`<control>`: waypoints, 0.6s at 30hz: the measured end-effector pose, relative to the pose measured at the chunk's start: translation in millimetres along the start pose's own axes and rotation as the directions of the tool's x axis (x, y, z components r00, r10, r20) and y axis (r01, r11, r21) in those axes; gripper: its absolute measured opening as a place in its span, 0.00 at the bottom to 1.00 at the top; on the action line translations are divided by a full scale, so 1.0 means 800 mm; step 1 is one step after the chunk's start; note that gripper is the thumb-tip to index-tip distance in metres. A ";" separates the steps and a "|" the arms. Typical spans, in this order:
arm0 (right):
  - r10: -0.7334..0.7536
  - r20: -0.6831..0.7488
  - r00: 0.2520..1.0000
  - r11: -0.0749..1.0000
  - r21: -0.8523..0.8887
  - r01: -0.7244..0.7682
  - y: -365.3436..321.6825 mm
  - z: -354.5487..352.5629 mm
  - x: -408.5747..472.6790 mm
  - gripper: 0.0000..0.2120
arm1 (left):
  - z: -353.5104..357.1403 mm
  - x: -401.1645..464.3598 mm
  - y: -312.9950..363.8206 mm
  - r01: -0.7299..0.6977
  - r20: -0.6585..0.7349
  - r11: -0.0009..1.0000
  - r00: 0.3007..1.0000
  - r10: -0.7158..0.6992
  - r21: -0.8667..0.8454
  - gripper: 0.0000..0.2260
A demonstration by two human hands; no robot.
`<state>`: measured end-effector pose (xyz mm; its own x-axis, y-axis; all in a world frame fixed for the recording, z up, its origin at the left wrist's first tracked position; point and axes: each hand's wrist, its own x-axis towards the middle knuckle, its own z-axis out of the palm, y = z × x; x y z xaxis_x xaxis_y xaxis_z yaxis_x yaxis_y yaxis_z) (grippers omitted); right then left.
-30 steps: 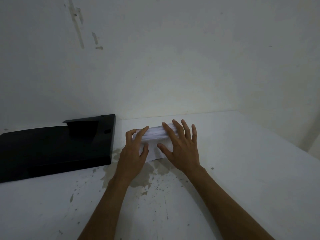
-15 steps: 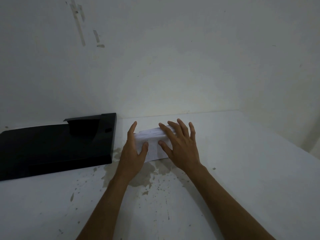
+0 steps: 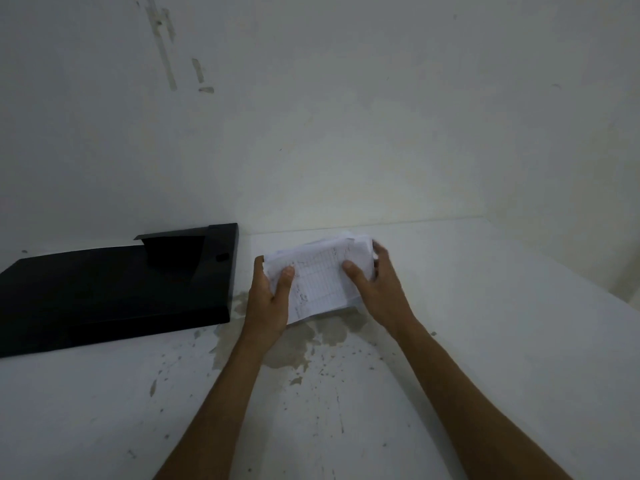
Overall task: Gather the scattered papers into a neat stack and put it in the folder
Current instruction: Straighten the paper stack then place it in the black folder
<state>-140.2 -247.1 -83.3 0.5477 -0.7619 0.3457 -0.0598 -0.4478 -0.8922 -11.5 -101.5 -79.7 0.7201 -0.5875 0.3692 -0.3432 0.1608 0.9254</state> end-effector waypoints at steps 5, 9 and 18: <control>0.079 0.200 0.977 0.997 -0.035 -0.073 0.011 0.000 -0.009 0.25 | 0.003 -0.004 -0.005 0.066 0.064 0.998 0.996 -0.066 0.005 0.18; 0.087 0.239 0.967 0.956 -0.292 -0.013 0.012 -0.003 -0.014 0.27 | 0.000 -0.003 -0.012 0.095 0.088 0.993 0.991 -0.102 0.072 0.21; 0.025 0.203 0.979 0.991 -0.137 0.003 0.002 -0.010 -0.018 0.24 | -0.009 -0.005 -0.009 0.080 0.065 0.993 0.994 -0.086 0.083 0.21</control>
<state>-155.0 -240.8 -86.9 0.7043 -0.6617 0.2571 -0.1714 -0.5100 -0.8429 -7.6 -94.7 -87.4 0.7061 -0.6496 0.2819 -0.3333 0.0463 0.9417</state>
